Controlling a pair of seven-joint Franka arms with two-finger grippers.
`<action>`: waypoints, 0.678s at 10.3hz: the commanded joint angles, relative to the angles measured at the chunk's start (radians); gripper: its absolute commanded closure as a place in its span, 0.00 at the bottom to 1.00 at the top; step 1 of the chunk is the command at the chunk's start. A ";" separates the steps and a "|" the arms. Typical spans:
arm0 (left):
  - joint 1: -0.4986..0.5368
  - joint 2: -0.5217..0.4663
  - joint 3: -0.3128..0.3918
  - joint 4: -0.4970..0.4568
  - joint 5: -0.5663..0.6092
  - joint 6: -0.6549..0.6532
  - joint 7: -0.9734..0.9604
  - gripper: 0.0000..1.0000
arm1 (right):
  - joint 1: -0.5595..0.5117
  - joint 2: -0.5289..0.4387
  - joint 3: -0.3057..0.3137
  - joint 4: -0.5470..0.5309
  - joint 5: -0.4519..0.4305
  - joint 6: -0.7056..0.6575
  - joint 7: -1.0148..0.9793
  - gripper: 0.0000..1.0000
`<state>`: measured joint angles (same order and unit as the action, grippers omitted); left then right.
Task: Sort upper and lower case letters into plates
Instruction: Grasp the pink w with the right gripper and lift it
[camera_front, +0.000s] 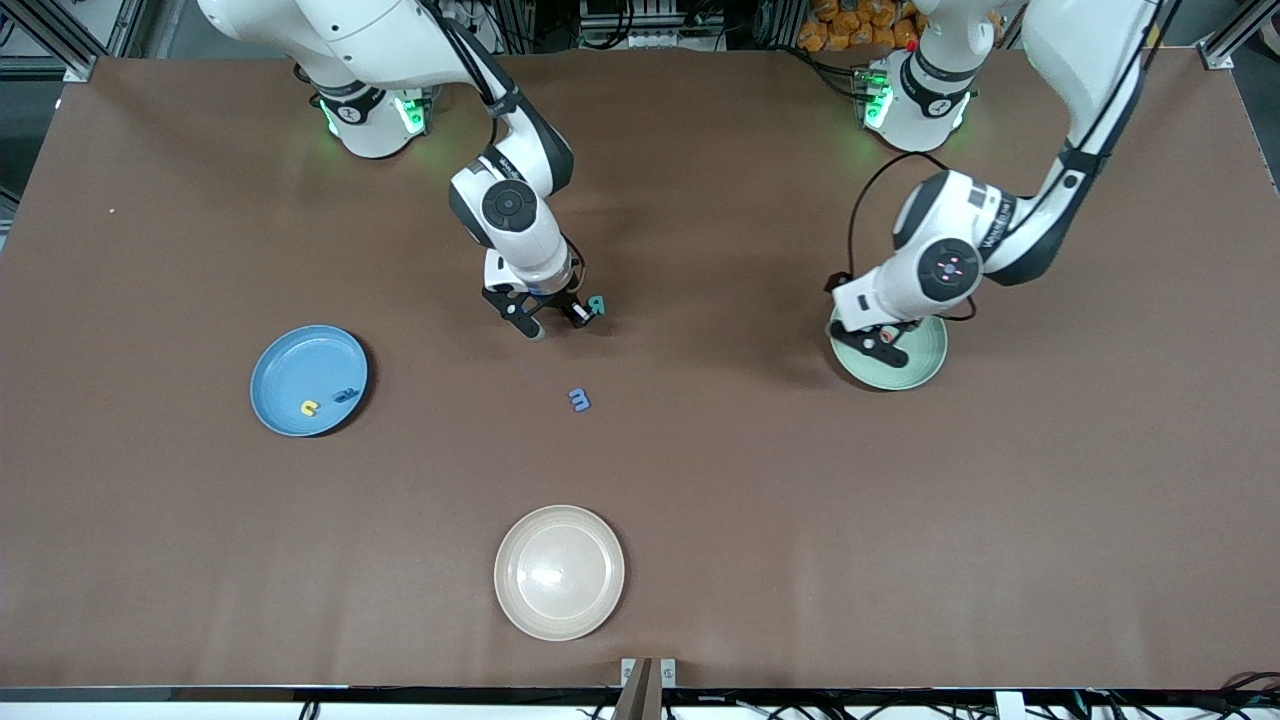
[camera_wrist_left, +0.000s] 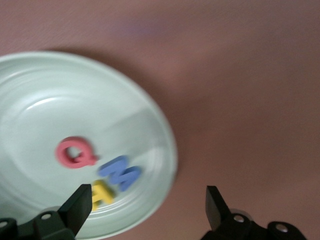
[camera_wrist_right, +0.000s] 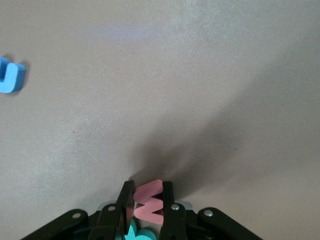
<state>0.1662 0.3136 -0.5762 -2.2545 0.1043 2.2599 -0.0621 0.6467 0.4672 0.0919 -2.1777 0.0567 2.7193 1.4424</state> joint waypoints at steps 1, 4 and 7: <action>-0.116 0.037 -0.014 0.087 -0.035 0.001 -0.170 0.00 | -0.051 -0.054 -0.029 0.001 0.005 -0.042 -0.081 1.00; -0.212 0.117 -0.014 0.200 -0.060 0.013 -0.332 0.00 | -0.131 -0.082 -0.122 0.022 0.003 -0.133 -0.305 1.00; -0.396 0.218 -0.005 0.366 -0.037 0.018 -0.607 0.00 | -0.218 -0.079 -0.214 0.137 0.002 -0.332 -0.533 1.00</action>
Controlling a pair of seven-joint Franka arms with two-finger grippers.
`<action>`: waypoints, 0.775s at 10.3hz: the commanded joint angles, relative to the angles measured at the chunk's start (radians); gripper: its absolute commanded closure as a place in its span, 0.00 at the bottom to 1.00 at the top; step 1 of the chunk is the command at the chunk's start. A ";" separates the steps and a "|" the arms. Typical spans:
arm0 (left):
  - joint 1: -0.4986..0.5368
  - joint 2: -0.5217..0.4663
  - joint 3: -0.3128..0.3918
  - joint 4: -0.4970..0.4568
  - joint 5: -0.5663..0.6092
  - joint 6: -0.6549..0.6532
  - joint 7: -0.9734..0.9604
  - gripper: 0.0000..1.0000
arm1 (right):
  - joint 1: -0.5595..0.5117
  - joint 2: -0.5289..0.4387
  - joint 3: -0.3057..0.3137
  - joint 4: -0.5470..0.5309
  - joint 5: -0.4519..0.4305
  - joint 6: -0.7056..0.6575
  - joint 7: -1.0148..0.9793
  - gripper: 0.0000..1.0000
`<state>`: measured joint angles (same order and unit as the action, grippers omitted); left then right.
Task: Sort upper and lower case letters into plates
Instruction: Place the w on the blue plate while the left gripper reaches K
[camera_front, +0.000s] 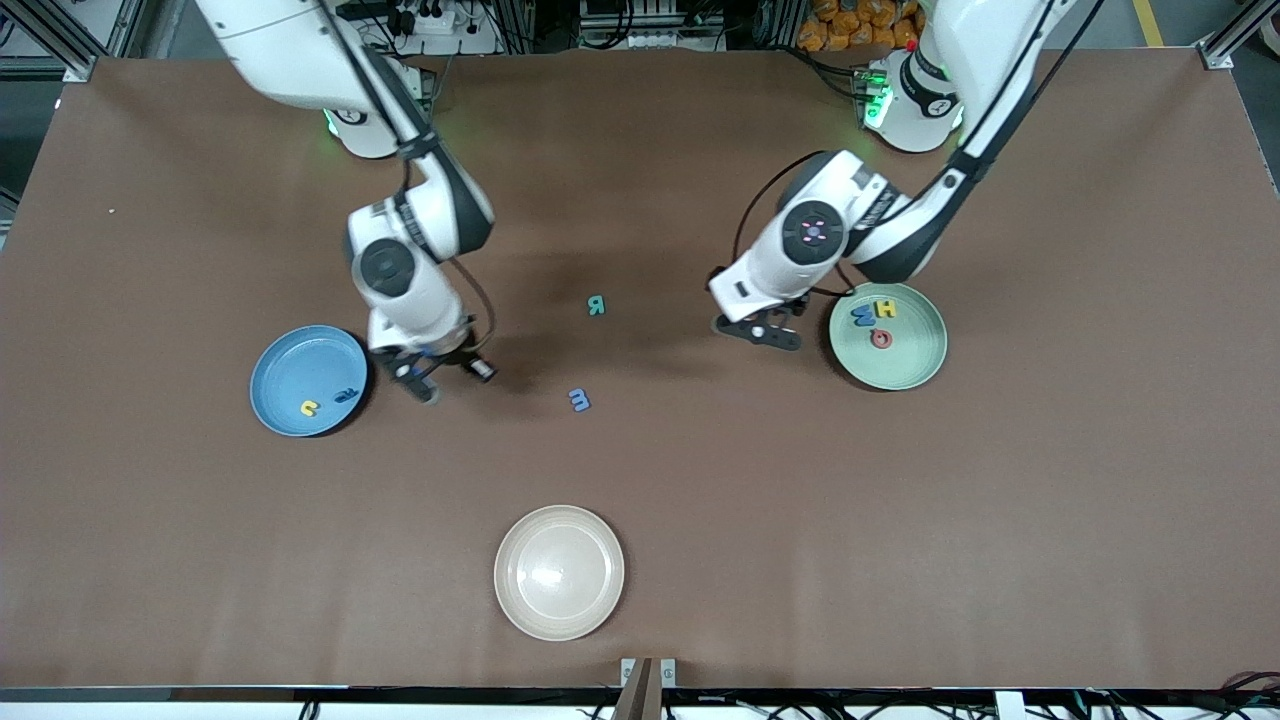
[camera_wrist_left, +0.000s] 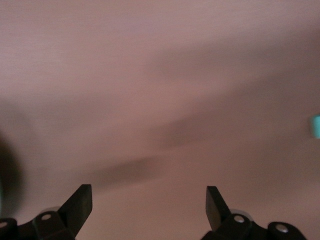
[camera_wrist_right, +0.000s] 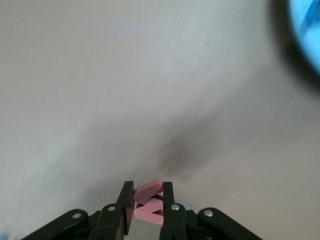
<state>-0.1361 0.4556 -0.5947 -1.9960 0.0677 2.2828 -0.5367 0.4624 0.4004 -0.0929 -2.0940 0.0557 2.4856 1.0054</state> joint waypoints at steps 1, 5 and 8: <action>-0.140 0.106 0.015 0.150 0.038 -0.005 -0.235 0.00 | -0.066 -0.009 -0.060 0.087 0.001 -0.158 -0.178 1.00; -0.345 0.250 0.056 0.327 0.366 -0.005 -0.769 0.00 | -0.270 0.014 -0.100 0.130 -0.033 -0.261 -0.498 1.00; -0.471 0.319 0.148 0.435 0.380 -0.005 -0.835 0.00 | -0.327 0.040 -0.100 0.124 -0.048 -0.263 -0.564 0.12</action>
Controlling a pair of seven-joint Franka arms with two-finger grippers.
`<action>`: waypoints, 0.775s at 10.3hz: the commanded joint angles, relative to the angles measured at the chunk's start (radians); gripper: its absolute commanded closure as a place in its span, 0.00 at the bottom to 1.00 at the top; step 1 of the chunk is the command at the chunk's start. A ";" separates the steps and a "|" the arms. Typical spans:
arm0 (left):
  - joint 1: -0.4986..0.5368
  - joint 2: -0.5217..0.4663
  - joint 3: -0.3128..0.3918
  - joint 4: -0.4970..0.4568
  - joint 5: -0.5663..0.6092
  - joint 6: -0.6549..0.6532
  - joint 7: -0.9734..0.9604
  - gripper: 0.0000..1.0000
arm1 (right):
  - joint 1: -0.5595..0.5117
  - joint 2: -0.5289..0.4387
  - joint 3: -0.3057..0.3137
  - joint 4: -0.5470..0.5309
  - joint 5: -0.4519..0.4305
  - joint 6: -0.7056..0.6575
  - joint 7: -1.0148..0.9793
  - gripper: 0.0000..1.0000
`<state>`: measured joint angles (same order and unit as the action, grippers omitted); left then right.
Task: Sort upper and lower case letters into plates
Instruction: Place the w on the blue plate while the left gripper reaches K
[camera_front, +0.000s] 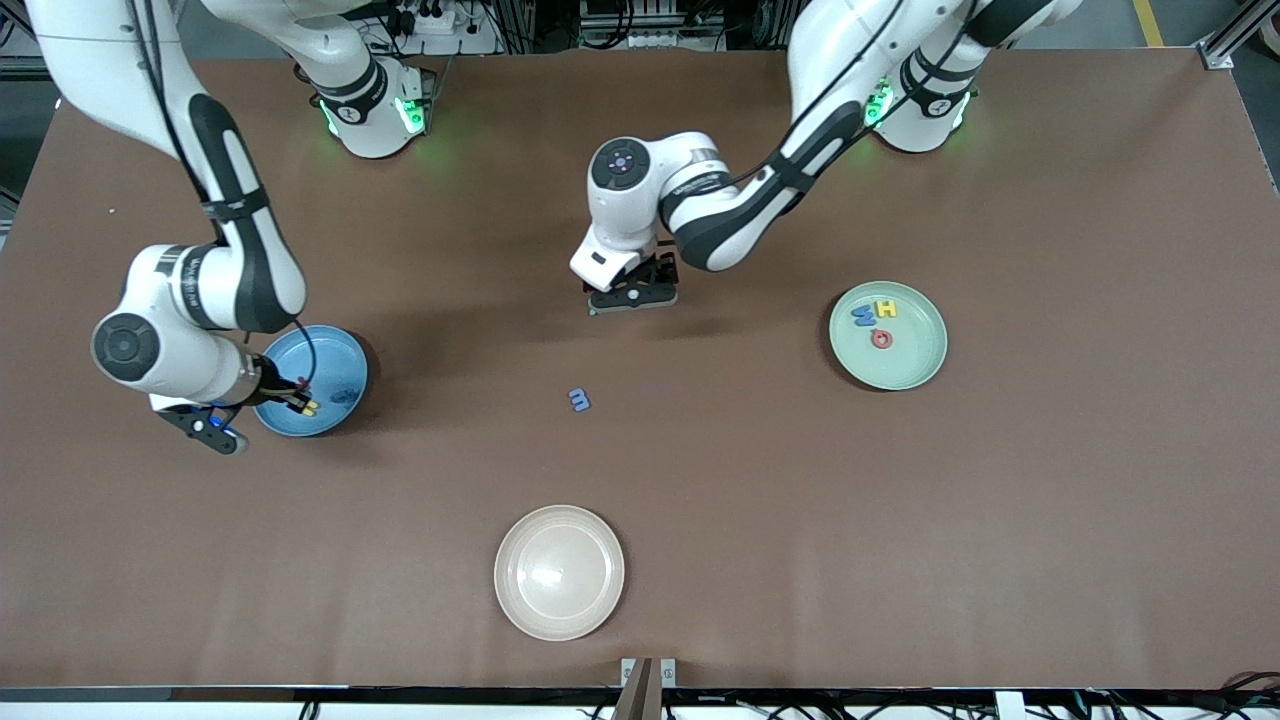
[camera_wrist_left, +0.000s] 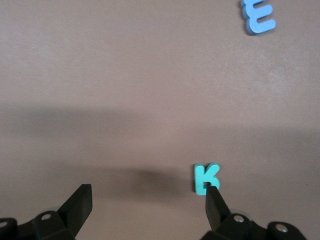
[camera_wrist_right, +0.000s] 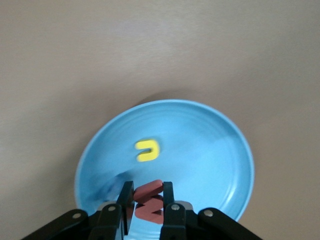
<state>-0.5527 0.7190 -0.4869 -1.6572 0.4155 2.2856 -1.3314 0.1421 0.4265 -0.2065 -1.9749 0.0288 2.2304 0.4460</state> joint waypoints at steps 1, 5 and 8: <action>-0.100 0.094 0.069 0.165 0.032 -0.002 -0.046 0.00 | -0.004 0.017 0.015 0.002 -0.021 -0.008 -0.006 0.00; -0.260 0.137 0.220 0.198 0.034 0.092 -0.161 0.00 | 0.005 0.017 0.018 0.005 -0.015 -0.003 0.006 0.00; -0.294 0.174 0.237 0.197 0.034 0.104 -0.224 0.20 | 0.024 0.017 0.021 0.013 0.019 0.000 0.016 0.00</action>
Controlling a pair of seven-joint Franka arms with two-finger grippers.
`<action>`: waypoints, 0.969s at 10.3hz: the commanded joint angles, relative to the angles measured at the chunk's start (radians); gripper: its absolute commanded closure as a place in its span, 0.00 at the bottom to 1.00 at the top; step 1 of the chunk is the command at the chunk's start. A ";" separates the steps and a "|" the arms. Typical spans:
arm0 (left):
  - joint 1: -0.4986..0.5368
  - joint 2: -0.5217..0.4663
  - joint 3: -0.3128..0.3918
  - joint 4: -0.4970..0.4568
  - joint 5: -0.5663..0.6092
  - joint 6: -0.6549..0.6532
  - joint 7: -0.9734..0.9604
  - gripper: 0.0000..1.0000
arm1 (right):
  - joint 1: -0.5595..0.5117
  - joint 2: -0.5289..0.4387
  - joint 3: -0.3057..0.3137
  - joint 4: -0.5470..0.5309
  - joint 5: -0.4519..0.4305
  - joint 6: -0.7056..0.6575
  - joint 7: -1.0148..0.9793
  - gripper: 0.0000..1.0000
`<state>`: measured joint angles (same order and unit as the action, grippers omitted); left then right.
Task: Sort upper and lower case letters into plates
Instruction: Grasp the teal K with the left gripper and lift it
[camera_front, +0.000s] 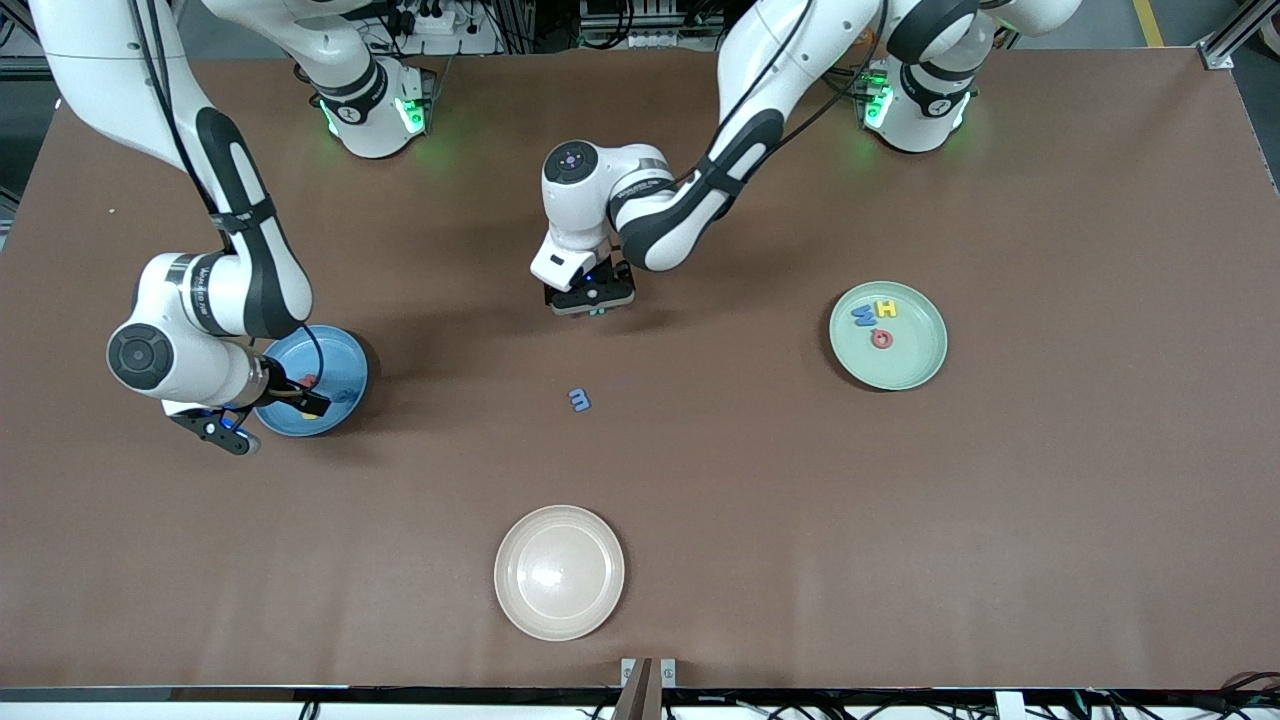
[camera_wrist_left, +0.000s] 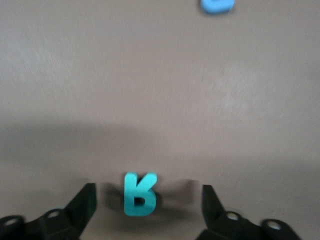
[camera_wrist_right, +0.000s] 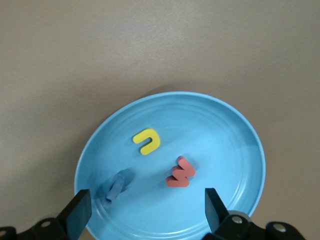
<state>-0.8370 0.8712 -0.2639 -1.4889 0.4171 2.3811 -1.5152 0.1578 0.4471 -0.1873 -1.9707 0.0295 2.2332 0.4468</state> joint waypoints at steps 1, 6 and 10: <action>-0.010 0.022 0.014 0.029 0.031 0.009 -0.040 0.24 | 0.008 -0.001 0.002 0.018 0.056 -0.007 0.016 0.00; 0.001 0.014 0.014 0.032 0.034 0.009 -0.013 0.46 | 0.044 0.050 0.002 0.123 0.112 -0.067 0.110 0.00; 0.001 0.014 0.014 0.032 0.023 0.009 0.003 0.65 | 0.069 0.073 0.005 0.181 0.113 -0.099 0.161 0.00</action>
<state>-0.8351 0.8781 -0.2518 -1.4664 0.4187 2.3848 -1.5146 0.2286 0.4968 -0.1811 -1.8228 0.1205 2.1500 0.5914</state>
